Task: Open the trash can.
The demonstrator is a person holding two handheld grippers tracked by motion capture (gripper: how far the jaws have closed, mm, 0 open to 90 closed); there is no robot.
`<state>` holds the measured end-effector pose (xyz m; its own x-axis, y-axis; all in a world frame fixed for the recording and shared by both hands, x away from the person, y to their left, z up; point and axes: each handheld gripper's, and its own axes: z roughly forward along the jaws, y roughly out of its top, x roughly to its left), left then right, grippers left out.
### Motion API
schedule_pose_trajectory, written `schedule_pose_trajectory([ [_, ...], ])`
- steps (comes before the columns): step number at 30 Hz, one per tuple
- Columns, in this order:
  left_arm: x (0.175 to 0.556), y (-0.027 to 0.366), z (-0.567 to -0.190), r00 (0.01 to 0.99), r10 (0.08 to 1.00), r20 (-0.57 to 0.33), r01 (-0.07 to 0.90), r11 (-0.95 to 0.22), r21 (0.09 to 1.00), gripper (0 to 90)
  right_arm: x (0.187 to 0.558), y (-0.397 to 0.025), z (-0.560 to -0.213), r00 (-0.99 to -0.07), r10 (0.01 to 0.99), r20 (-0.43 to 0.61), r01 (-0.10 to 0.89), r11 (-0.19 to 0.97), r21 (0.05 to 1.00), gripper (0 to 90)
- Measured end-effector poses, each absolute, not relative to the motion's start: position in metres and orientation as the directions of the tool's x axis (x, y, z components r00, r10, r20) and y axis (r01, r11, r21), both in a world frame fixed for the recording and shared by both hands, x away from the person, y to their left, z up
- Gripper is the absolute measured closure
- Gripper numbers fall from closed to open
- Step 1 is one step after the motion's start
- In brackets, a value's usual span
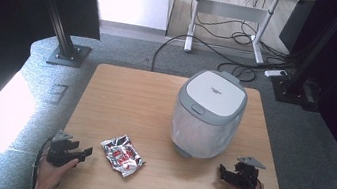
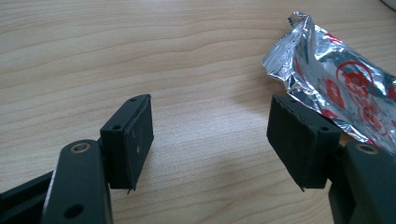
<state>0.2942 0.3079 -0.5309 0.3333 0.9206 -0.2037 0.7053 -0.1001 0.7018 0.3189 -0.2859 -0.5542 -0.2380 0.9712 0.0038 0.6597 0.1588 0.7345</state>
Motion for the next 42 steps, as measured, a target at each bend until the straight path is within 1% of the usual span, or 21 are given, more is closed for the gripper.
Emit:
schedule_pose_trajectory([
  [3,0.294,0.308,-0.531,0.333,0.921,-0.201,0.705,-0.102,0.701,31.8,0.319,-0.285,-0.553,-0.224,0.975,0.005,0.67,0.15,0.727,14.4],
  [4,0.294,0.307,-0.531,0.337,0.921,-0.195,0.706,-0.11,0.7,31.9,0.318,-0.285,-0.55,-0.213,0.977,0.008,0.684,0.144,0.715,19.2],
  [6,0.294,0.306,-0.531,0.343,0.92,-0.188,0.708,-0.122,0.695,31.9,0.318,-0.287,-0.549,-0.214,0.977,0.011,0.681,0.141,0.718,23.4],
  [7,0.294,0.306,-0.531,0.343,0.92,-0.188,0.708,-0.122,0.695,32.0,0.318,-0.287,-0.549,-0.214,0.977,0.011,0.681,0.141,0.718,23.4],
  [8,0.294,0.304,-0.532,0.347,0.919,-0.185,0.71,-0.128,0.693,32.2,0.318,-0.292,-0.548,-0.221,0.975,0.027,0.678,0.133,0.723,28.9],
  [9,0.294,0.304,-0.532,0.347,0.919,-0.185,0.71,-0.128,0.693,32.2,0.318,-0.292,-0.548,-0.221,0.975,0.027,0.678,0.133,0.723,28.9],
  [12,0.295,0.303,-0.532,0.355,0.918,-0.179,0.709,-0.139,0.692,32.4,0.317,-0.299,-0.546,-0.231,0.972,0.049,0.668,0.122,0.734,40.2],
  [13,0.295,0.303,-0.532,0.355,0.918,-0.179,0.709,-0.139,0.692,32.4,0.317,-0.299,-0.546,-0.231,0.972,0.049,0.668,0.122,0.734,40.2],
  [15,0.295,0.303,-0.533,0.356,0.918,-0.177,0.709,-0.142,0.69,32.4,0.314,-0.301,-0.541,-0.252,0.967,0.043,0.64,0.133,0.757,51.2],
  [16,0.295,0.304,-0.533,0.357,0.918,-0.173,0.71,-0.147,0.689,32.5,0.313,-0.301,-0.539,-0.254,0.967,0.035,0.629,0.138,0.766,54.7],
  [17,0.295,0.304,-0.533,0.357,0.918,-0.173,0.71,-0.147,0.689,32.4,0.313,-0.301,-0.539,-0.254,0.967,0.035,0.629,0.138,0.766,54.7],
  [18,0.295,0.304,-0.533,0.355,0.919,-0.17,0.711,-0.148,0.688,32.4,0.31,-0.301,-0.534,-0.262,0.965,0.025,0.613,0.146,0.776,61.6],
  [20,0.295,0.304,-0.533,0.355,0.919,-0.17,0.712,-0.147,0.686,32.4,0.307,-0.301,-0.53,-0.272,0.962,0.031,0.598,0.143,0.788,66.5],
  [21,0.295,0.304,-0.533,0.355,0.919,-0.17,0.712,-0.147,0.686,32.4,0.307,-0.301,-0.53,-0.272,0.962,0.031,0.598,0.143,0.788,66.5],
  [22,0.295,0.304,-0.534,0.356,0.919,-0.169,0.713,-0.15,0.685,32.4,0.305,-0.303,-0.525,-0.284,0.958,0.046,0.583,0.135,0.801,70.7],
  [24,0.295,0.304,-0.534,0.361,0.918,-0.164,0.712,-0.158,0.684,32.4,0.302,-0.305,-0.52,-0.295,0.954,0.059,0.568,0.125,0.814,74.4],
  [25,0.295,0.304,-0.534,0.361,0.918,-0.164,0.712,-0.158,0.684,32.3,0.302,-0.305,-0.52,-0.295,0.954,0.059,0.568,0.125,0.814,74.4],
  [26,0.296,0.303,-0.535,0.36,0.918,-0.164,0.715,-0.159,0.68,32.4,0.299,-0.307,-0.515,-0.325,0.944,0.063,0.539,0.131,0.832,78.1],
  [32,0.297,0.302,-0.538,0.368,0.918,-0.148,0.722,-0.181,0.668,32.2,0.296,-0.309,-0.506,-0.366,0.928,0.072,0.515,0.138,0.846,84.7],
  [34,0.297,0.302,-0.538,0.367,0.918,-0.152,0.723,-0.178,0.667,32.1,0.295,-0.308,-0.502,-0.383,0.921,0.07,0.504,0.144,0.852,88.9],
  [42,0.298,0.3,-0.539,0.375,0.917,-0.133,0.715,-0.195,0.672,31.3,0.292,-0.306,-0.487,-0.428,0.9,0.075,0.473,0.153,0.868,89.4],
])
